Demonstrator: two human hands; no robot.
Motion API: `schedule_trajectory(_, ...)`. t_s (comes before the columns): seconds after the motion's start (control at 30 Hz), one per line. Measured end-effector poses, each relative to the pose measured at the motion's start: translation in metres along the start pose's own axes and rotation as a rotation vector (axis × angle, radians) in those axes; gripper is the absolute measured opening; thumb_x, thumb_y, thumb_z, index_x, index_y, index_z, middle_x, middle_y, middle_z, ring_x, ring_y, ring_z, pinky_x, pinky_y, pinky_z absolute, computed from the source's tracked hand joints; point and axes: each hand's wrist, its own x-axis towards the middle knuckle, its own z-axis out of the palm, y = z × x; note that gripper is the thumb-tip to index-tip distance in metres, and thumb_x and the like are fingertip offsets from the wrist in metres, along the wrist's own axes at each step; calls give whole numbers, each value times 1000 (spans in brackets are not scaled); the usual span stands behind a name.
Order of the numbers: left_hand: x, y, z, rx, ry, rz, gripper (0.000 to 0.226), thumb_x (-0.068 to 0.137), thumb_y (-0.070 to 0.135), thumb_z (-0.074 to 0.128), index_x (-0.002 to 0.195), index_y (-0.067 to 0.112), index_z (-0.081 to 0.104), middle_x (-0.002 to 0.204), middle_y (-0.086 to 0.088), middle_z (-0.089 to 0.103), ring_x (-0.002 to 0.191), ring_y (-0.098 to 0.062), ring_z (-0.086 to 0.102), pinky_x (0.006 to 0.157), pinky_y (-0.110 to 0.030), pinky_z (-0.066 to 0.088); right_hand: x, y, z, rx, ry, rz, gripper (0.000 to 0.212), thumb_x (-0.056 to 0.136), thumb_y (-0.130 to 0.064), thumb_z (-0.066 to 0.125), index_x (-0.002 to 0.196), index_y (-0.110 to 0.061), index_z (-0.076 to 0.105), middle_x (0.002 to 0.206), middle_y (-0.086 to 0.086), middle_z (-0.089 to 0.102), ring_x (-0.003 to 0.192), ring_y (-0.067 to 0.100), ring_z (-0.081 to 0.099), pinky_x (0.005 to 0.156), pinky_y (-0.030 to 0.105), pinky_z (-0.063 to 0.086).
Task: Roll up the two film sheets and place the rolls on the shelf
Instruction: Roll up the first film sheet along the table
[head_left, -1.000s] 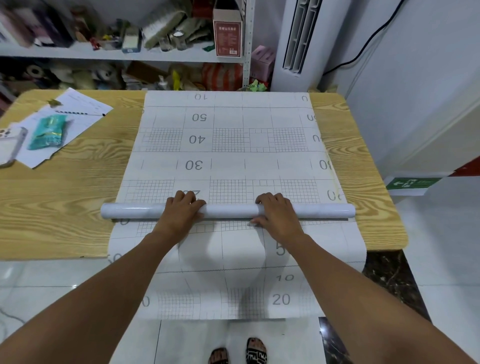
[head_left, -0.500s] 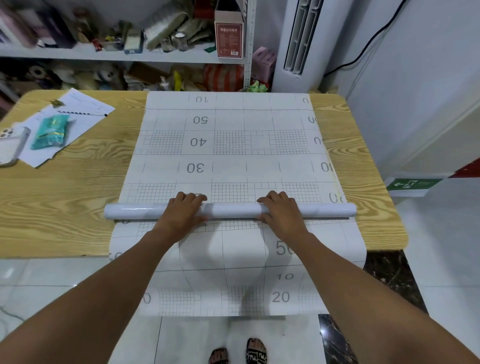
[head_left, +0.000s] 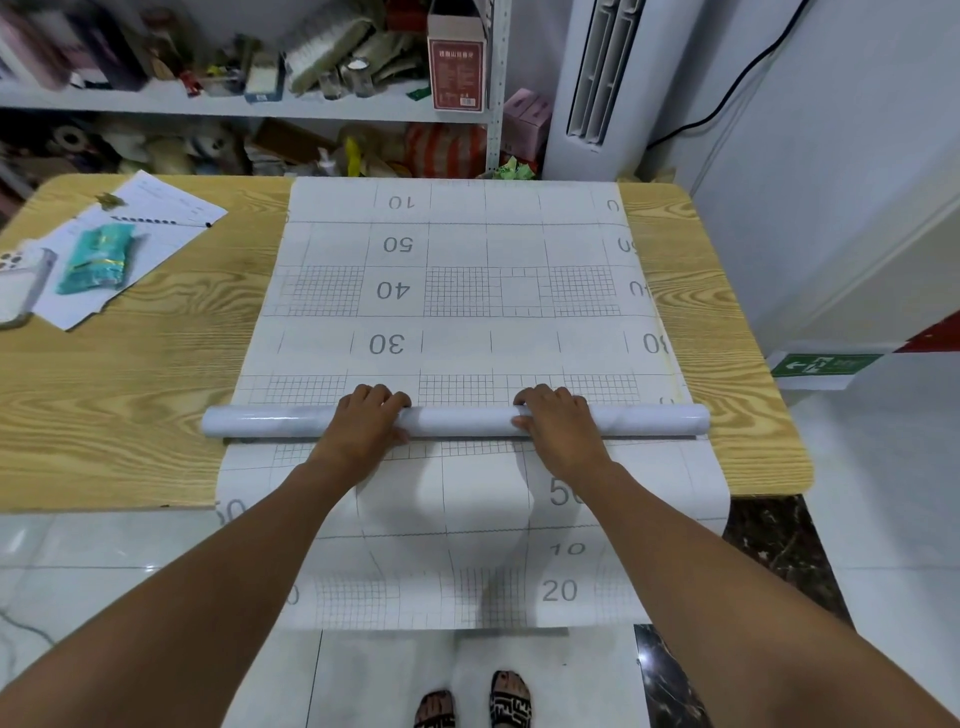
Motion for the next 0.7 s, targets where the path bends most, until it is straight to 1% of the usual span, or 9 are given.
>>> schedule_trajectory(0.07,-1,-1,1,8,11,8,35,87,23,60,118,9,55,111,-13,57,105,-31,46,89,-40,34,-1,0,1,3,9,-6,37,95,-40,45,124,-18,51,128,2,48,113,25,42,95,35,31)
schedule_trajectory(0.13,-3,-2,1,11,36,14,31,86,20,60,115,7,58,109,-15,57,103,-34,48,86,-42,36,-2,0,-1,-4,-3,-25,47,89,-50,51,124,-19,52,130,0,44,115,24,38,96,35,29)
schedule_trajectory(0.2,-3,-2,1,17,56,7,30,85,17,62,112,6,60,107,-18,56,98,-37,49,82,-45,38,-2,0,-4,-13,-21,-33,53,83,-55,56,124,-20,53,129,0,43,114,23,37,95,33,28)
schedule_trajectory(0.3,-2,0,-1,52,39,-6,34,89,20,57,120,7,55,111,-17,55,101,-35,47,87,-45,35,0,0,-6,0,-45,-17,55,82,-51,61,127,-21,50,126,0,45,113,22,37,94,32,29)
schedule_trajectory(0.37,-2,0,0,51,40,-23,43,90,21,56,129,7,47,115,-18,55,104,-36,47,90,-46,35,1,-2,-8,21,-55,-2,58,82,-45,63,132,-21,45,127,1,47,114,23,37,94,32,29)
schedule_trajectory(0.43,-2,0,1,33,59,-43,48,89,21,56,133,6,42,114,-18,57,103,-37,49,90,-47,36,1,-4,-10,74,-57,26,64,82,-38,65,137,-21,37,128,3,48,114,25,38,95,33,30)
schedule_trajectory(0.5,-1,0,2,9,63,-64,46,91,21,53,133,7,41,114,-16,58,104,-36,49,93,-45,35,1,-4,-11,102,-59,43,58,85,-34,63,135,-19,38,127,3,51,113,25,40,94,33,30)
schedule_trajectory(0.6,0,-1,2,-39,48,-80,36,95,23,46,128,10,45,117,-12,56,108,-31,46,97,-38,29,2,-1,-8,69,-62,46,41,89,-37,57,124,-17,47,121,3,54,108,25,43,90,33,31)
schedule_trajectory(0.7,0,-2,1,-23,44,-45,31,91,24,52,117,8,54,113,-14,57,104,-32,47,92,-38,32,3,0,-5,60,-68,48,38,91,-39,53,122,-16,50,121,3,54,106,26,44,90,34,32)
